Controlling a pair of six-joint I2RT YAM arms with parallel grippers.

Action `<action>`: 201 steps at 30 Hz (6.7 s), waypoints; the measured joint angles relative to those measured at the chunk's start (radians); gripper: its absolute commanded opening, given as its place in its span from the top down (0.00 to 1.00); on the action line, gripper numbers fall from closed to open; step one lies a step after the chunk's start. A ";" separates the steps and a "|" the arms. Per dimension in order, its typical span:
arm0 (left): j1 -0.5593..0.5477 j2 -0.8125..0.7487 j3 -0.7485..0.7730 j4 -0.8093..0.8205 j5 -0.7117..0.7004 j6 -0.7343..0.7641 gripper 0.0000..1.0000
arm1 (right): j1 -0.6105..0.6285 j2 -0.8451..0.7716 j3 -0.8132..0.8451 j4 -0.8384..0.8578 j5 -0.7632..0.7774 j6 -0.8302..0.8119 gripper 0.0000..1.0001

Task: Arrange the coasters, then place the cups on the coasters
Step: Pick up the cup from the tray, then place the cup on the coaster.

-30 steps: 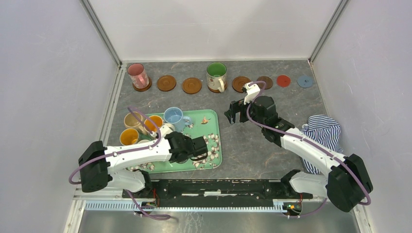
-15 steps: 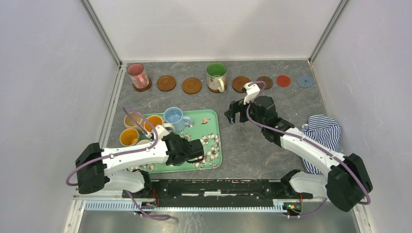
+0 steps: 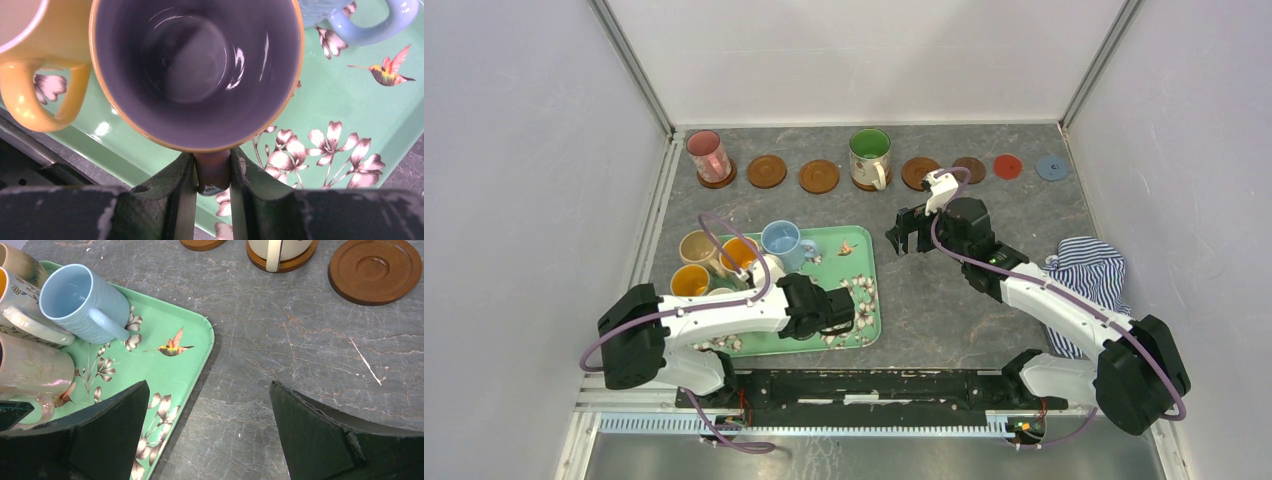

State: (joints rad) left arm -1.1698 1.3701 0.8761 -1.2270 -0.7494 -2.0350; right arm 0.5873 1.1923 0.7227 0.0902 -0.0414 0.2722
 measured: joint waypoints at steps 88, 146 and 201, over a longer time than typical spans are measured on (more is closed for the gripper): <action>0.043 -0.105 0.204 0.536 -0.066 1.175 0.98 | 0.000 -0.196 0.145 -0.160 0.169 -0.005 0.02; 0.961 0.713 0.731 0.919 0.338 1.634 0.98 | 0.000 -0.292 0.156 -0.214 0.219 -0.071 0.02; 0.984 0.606 0.700 0.954 0.369 1.661 0.28 | 0.000 -0.250 0.156 -0.244 0.151 -0.079 0.02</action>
State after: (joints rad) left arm -0.1856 1.9762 1.5761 -0.2726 -0.3805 -0.3740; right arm 0.5873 0.9424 0.8783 -0.1535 0.1093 0.1932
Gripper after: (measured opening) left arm 0.668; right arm 0.982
